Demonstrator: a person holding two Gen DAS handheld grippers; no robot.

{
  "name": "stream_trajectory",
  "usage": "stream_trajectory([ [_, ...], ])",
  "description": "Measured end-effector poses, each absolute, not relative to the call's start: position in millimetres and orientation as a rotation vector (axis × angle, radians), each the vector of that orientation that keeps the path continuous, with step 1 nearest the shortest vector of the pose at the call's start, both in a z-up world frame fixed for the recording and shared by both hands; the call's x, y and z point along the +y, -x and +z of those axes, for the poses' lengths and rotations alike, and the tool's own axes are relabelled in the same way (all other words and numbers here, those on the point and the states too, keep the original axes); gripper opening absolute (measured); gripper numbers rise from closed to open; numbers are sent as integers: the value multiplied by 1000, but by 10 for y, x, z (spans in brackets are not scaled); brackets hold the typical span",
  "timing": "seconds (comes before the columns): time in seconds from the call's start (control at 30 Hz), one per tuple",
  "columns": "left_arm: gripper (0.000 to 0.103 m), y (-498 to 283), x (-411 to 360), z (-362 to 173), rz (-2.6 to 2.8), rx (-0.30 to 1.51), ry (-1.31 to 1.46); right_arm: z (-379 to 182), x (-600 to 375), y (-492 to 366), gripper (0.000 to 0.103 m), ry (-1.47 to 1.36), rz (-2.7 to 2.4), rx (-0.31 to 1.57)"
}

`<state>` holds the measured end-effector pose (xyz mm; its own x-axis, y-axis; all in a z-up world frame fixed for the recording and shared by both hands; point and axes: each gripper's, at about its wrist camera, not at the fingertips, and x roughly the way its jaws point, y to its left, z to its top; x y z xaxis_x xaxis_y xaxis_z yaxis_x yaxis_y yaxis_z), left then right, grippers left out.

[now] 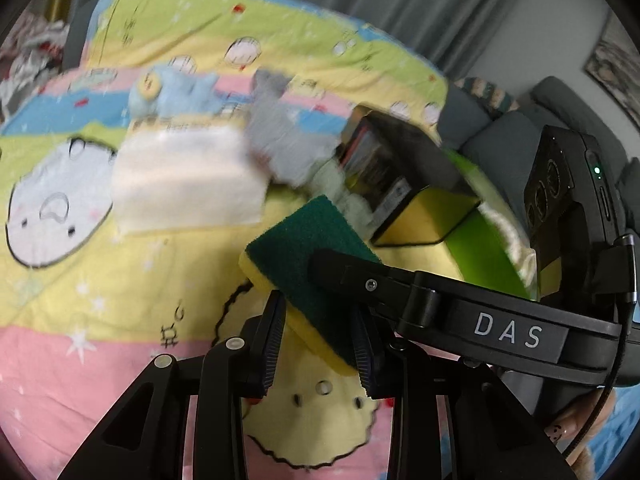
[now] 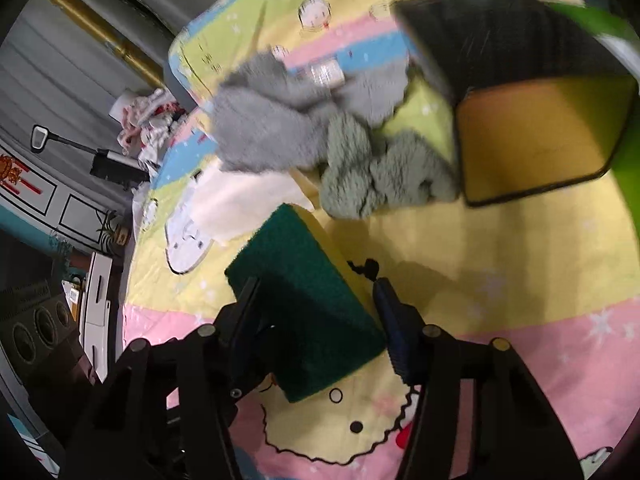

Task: Organize soft objects
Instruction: 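Lift the sponge with the right tool and carry it over the box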

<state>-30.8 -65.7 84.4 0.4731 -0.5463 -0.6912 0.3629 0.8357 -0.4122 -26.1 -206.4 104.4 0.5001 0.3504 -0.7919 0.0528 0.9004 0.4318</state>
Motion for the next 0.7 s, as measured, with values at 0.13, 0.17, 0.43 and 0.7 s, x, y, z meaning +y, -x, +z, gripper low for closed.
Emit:
stream_trajectory([
  [0.13,32,426,-775,1117,-610,818,205,1407,-2138,440,55,-398,164,918],
  [0.17,32,452,-815,1177,-624,793,199,1466,-2161,471,55,-394,157,898],
  [0.43,32,535,-1328,1585,-736,671,133,1919,-2585,760,56,-413,79,718],
  [0.7,32,521,-2160,1737,-873,611,45,2087,-3366,1046,55,-539,-66,577],
])
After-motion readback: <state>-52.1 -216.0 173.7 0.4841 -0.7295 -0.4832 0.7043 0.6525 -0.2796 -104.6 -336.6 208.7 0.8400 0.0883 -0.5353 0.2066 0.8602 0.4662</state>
